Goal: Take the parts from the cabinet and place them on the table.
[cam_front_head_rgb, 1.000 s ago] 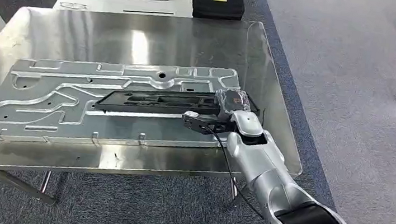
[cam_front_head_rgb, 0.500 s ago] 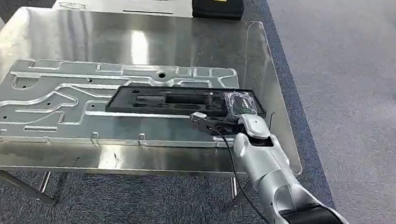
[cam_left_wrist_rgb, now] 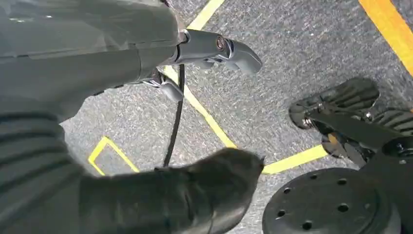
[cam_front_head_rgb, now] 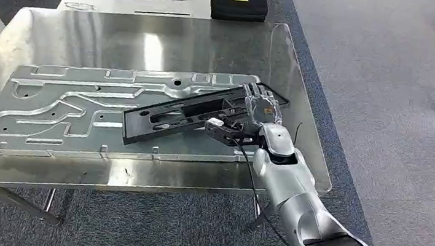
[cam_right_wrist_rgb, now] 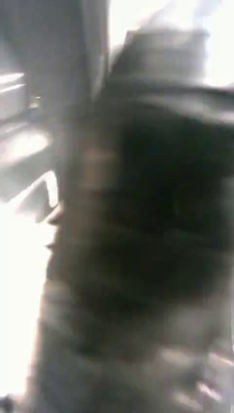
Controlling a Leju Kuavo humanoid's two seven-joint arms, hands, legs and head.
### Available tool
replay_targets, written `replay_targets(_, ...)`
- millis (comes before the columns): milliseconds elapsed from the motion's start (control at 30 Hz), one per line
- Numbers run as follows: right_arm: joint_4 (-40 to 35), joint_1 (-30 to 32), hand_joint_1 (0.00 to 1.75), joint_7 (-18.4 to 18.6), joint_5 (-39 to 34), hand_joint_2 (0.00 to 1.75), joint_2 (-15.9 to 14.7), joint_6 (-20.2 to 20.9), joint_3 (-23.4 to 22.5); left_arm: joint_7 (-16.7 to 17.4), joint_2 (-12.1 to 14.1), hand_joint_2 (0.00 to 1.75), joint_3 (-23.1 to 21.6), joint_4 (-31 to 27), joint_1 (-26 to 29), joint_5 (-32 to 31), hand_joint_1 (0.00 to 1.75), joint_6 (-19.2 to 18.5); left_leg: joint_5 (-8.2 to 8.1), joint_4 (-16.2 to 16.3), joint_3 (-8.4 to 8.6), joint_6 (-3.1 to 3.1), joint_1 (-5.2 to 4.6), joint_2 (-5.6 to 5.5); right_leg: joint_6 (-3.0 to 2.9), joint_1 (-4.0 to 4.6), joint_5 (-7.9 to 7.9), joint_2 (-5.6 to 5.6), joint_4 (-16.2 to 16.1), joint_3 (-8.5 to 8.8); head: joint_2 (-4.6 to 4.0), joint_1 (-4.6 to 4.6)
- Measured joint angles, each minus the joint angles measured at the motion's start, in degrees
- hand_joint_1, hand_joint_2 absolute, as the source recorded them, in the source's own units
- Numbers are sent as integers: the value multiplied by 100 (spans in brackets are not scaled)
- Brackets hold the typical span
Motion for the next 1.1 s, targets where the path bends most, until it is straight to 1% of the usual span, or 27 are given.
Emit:
replay_targets(33,-146,83,0,-20,53,0,29,69,0,234,24,0,2,-102,19,141,0,-44,-2,0,2,-1,0,0,0,0,-2,0,0,1,0,0)
replay_targets(67,-200,190,0,-22,83,0,61,-43,2,428,46,0,2,-246,50,226,0,-5,-5,0,4,3,0,1,1,0,-4,1,0,3,0,2)
replay_targets(133,-195,411,0,-20,109,0,126,-283,2,567,87,0,0,-530,118,278,0,93,-6,0,1,3,0,1,-2,0,-5,2,0,0,0,0)
replay_targets(267,-176,568,0,-33,94,0,179,-447,2,613,127,0,-4,-792,189,294,0,128,-6,0,-5,3,0,-1,-2,-1,-6,0,0,-5,0,0)
replay_targets(467,-233,655,0,-225,31,0,247,-373,48,642,186,0,-4,-999,201,296,0,141,-6,0,-5,3,-1,0,-2,-1,-5,1,0,-4,0,2)
replay_targets(800,-370,767,0,-256,2,0,282,-386,105,655,236,0,-4,-1117,226,287,0,177,-6,0,-6,3,-1,0,-2,-1,-6,1,0,-5,0,0)
replay_targets(967,-453,812,0,-278,-9,0,282,-517,135,655,265,0,-4,-1155,238,296,0,181,-6,4,-7,4,-13,-1,8,-15,-1,0,-4,-5,0,0)
replay_targets(1100,-587,866,0,-282,-9,0,280,-550,195,650,267,0,-4,-1155,239,291,0,188,-11,8,-6,21,-31,-1,36,-32,2,1,-5,-6,0,0)
